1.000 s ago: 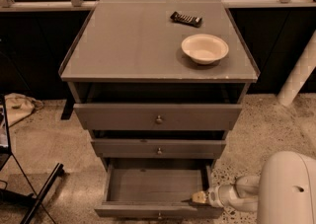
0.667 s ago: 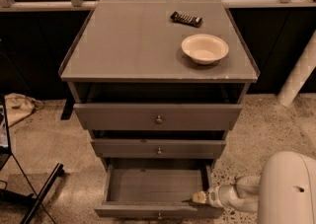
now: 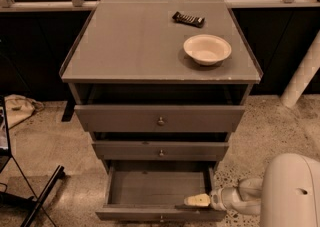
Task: Open bottom drawer
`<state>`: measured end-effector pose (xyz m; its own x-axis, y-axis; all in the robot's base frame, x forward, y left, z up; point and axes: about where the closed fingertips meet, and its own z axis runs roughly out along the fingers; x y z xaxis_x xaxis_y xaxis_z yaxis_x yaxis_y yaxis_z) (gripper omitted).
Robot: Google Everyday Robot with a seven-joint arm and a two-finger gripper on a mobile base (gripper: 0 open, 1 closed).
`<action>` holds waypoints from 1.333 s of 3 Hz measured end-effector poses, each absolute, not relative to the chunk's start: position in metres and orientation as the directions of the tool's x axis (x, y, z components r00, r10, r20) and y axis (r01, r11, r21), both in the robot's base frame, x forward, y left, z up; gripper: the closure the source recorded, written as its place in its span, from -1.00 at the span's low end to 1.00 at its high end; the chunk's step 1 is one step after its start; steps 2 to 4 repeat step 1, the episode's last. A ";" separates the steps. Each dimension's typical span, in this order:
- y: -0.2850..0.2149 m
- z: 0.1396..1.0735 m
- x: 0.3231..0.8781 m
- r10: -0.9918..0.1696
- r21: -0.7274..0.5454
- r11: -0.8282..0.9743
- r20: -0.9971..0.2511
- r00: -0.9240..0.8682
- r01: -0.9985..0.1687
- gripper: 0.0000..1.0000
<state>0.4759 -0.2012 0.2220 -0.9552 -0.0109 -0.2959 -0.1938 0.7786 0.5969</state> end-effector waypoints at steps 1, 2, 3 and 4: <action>-0.201 0.222 0.476 -0.011 0.597 0.779 -0.296 -0.955 -0.194 -1.00; -0.201 0.222 0.476 -0.011 0.597 0.779 -0.296 -0.955 -0.194 -1.00; -0.201 0.222 0.476 -0.011 0.597 0.779 -0.296 -0.955 -0.194 -1.00; -0.201 0.222 0.476 -0.011 0.597 0.779 -0.296 -0.955 -0.194 -1.00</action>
Offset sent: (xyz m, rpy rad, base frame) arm 0.0000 0.0000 0.0000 0.0000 0.0000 0.0000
